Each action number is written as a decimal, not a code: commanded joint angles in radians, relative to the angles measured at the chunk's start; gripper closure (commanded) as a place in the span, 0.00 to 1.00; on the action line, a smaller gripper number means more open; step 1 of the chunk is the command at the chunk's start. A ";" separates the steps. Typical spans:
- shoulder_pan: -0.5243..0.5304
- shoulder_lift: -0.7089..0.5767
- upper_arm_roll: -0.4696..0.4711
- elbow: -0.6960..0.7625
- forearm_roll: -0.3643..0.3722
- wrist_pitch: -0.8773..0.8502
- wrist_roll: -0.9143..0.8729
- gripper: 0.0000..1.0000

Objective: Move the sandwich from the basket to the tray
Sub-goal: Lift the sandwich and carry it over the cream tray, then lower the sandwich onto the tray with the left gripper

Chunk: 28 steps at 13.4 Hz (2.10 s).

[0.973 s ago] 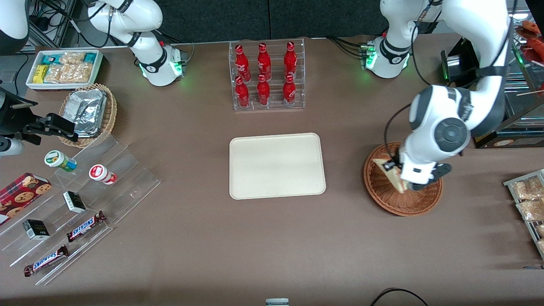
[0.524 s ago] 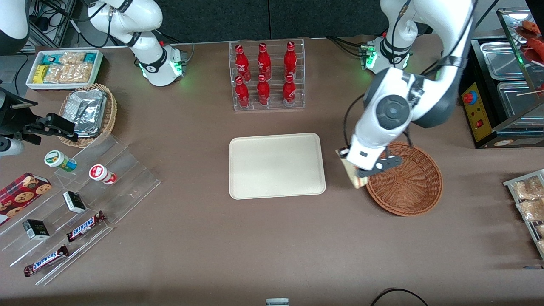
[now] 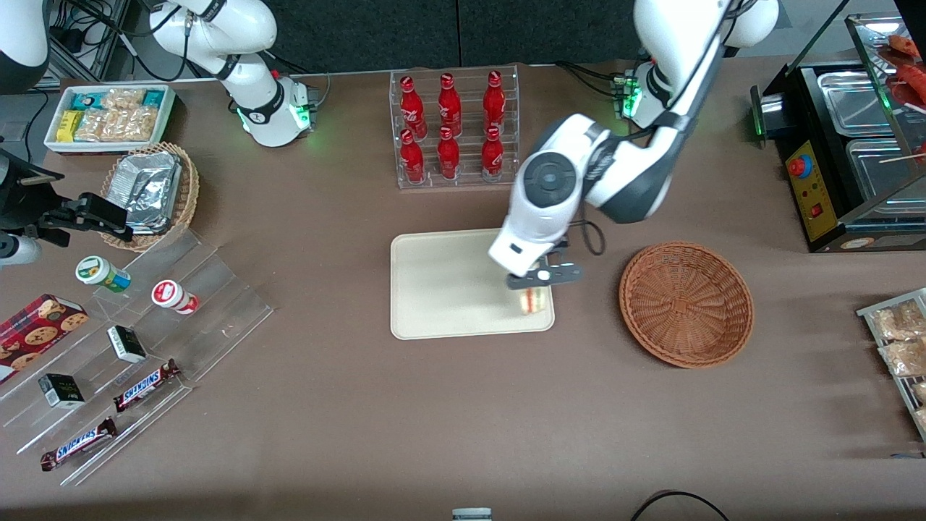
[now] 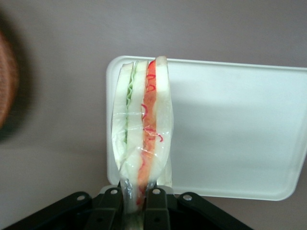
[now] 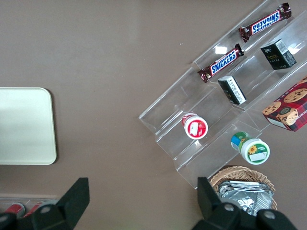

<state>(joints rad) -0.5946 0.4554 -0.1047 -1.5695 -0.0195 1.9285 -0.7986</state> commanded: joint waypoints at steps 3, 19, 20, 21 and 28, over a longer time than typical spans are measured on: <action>-0.091 0.166 0.016 0.207 0.001 -0.020 -0.065 1.00; -0.156 0.333 0.014 0.293 0.055 -0.026 0.033 1.00; -0.160 0.338 0.014 0.287 0.055 -0.025 0.033 1.00; -0.162 0.338 0.014 0.283 0.053 -0.025 0.032 1.00; -0.163 0.338 0.014 0.232 0.056 0.010 0.024 0.61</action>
<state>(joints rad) -0.7447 0.7986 -0.1025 -1.3240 0.0223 1.9227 -0.7723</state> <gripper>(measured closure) 0.850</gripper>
